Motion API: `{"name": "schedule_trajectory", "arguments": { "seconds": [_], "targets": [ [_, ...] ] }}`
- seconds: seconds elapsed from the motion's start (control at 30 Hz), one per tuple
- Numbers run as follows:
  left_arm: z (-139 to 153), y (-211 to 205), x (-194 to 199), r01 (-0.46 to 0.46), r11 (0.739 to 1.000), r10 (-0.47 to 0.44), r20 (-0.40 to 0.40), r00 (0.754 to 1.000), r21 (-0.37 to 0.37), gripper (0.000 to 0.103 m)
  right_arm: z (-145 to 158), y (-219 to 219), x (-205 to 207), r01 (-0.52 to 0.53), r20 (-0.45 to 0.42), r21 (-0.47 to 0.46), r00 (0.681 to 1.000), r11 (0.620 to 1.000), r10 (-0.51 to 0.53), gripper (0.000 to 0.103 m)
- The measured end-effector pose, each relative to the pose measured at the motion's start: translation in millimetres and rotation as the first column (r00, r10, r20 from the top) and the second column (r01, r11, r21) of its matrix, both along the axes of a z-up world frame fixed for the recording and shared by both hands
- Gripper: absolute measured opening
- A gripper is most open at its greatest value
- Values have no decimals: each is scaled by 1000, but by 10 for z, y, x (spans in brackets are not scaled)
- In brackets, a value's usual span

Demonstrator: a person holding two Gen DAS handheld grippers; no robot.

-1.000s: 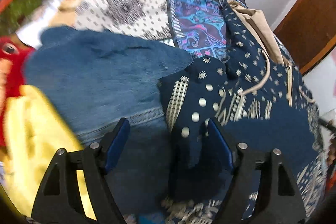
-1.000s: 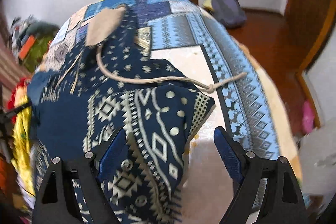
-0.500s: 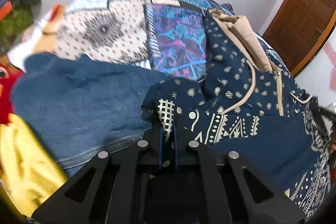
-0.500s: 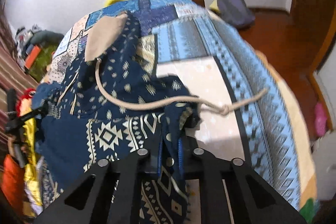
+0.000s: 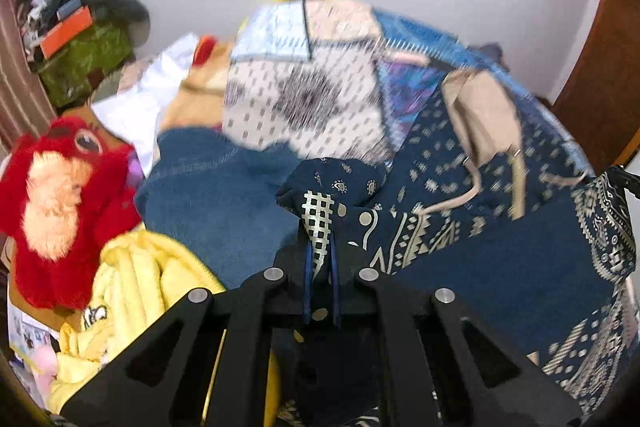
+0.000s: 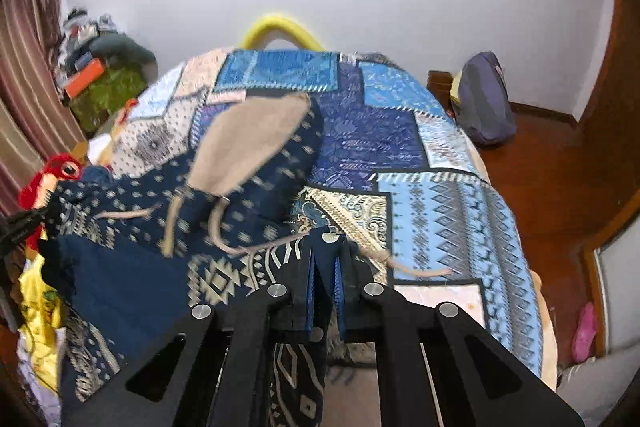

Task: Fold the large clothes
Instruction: 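Grasp the hoodie hem with the right gripper and lift it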

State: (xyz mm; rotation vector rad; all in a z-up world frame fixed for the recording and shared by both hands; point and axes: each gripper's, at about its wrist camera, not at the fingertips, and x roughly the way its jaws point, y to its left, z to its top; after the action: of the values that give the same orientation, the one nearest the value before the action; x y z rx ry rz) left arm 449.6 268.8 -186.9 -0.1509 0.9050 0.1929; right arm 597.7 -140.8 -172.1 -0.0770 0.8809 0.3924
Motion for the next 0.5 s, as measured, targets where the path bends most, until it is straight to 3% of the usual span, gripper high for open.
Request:
{"name": "schedule_trajectory", "arguments": {
  "seconds": [0.17, 0.3, 0.37, 0.43, 0.5],
  "targets": [
    [-360, 52, 82, 5, 1000, -4, -58, 998, 24, 8, -514, 102, 165, 15, -64, -120, 998, 993, -23, 6],
    [-620, 48, 129, 8, 998, 0, -124, 992, 64, 9, -718, 48, 112, 3, -33, -187, 999, 982, -10, 9],
    [-639, 47, 94, 11, 997, -3, -105, 994, 72, 9, -730, 27, 65, 22, -9, -231, 1000, 973, -25, 23],
    [-618, 13, 60, 16, 996, -7, -99, 995, 86, 9, -723, 4, 36, 86, 52, -316, 996, 945, -73, 74],
    [-588, -21, 38, 25, 994, -14, -110, 994, 102, 9, -711, -111, 11, 98, 59, -316, 995, 944, -83, 81]
  ]
}}
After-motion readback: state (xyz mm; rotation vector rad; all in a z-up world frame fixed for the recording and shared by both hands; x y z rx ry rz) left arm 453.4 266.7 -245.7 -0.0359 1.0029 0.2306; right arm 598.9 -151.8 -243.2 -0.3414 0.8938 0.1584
